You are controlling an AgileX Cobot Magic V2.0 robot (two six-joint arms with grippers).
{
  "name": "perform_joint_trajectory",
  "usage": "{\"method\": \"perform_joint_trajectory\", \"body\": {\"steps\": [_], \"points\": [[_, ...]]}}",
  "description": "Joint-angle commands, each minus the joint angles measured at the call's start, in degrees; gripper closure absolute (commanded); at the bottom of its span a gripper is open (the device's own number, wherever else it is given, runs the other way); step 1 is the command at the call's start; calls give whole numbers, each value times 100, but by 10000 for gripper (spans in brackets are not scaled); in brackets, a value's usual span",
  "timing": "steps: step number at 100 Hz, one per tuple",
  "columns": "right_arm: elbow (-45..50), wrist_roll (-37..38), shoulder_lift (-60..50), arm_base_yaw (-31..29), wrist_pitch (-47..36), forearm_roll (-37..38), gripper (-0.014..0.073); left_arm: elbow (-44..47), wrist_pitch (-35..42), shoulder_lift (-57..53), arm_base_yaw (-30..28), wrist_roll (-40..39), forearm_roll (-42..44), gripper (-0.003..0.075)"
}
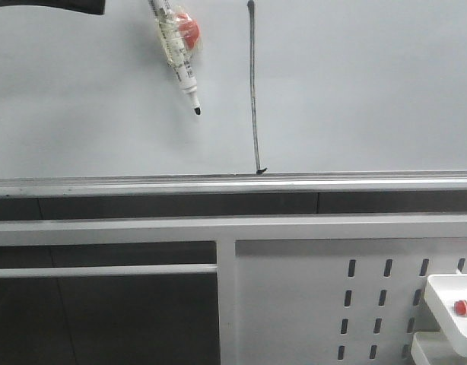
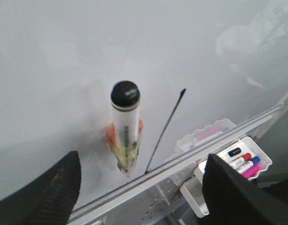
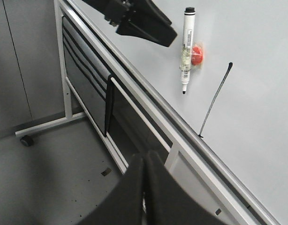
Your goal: Write number 1 on whiteboard
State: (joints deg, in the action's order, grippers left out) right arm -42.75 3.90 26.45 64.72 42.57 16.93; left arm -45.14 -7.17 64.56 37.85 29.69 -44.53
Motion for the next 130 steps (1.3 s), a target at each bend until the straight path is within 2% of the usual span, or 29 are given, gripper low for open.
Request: {"method": "perform_joint_trajectory", "body": {"steps": [1,13,22,34,41,60,130], "points": [[-123,12,0,17,-499,164,643,143,159,-645,-7,-10,5,253],[-116,165,-228,17,-479,164,643,727,159,-1679,-7,-10,63,334],[-7,233,-534,17,-503,190,643,1192,159,-2627,-7,-10,335,422],[301,289,-1064,17,-524,431,643,1770,111,-3815,-7,-10,570,600],[509,326,-1378,17,-534,609,643,2107,111,-4408,-7,0,623,743],[712,326,-1844,17,-486,643,643,2513,41,-5082,-7,-7,623,740],[712,326,-1855,17,-476,643,643,2538,39,-5105,-7,-7,623,740]]}}
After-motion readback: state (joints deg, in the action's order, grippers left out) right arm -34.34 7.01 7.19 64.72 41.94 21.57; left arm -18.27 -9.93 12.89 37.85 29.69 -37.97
